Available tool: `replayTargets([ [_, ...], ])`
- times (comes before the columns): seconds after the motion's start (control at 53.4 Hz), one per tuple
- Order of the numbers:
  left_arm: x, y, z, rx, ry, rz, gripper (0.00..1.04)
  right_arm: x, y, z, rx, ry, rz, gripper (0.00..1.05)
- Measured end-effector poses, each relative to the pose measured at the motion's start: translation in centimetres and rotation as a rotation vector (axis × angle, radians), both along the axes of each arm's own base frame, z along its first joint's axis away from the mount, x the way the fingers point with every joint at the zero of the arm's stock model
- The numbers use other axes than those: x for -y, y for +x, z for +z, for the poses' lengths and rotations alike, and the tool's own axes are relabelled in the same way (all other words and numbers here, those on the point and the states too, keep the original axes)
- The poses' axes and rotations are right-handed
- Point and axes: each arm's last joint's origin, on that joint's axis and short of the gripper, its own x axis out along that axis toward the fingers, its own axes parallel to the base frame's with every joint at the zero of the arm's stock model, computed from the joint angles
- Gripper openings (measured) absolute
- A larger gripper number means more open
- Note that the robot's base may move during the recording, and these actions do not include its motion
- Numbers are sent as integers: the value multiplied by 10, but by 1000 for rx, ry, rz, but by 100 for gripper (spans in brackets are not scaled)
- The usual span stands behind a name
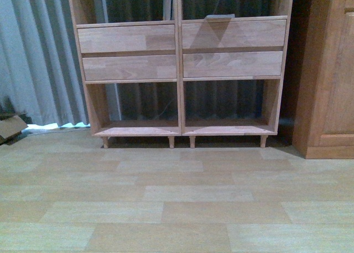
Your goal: Organize books on shelf
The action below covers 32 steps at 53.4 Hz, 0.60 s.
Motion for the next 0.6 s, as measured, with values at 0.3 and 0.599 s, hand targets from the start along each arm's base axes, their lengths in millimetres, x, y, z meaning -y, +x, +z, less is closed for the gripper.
replayTargets([
  [0.3,0,0,0,0,0,0,97,0,0,0,0,0,0,98],
  [0.599,0,0,0,0,0,0,97,0,0,0,0,0,0,98],
])
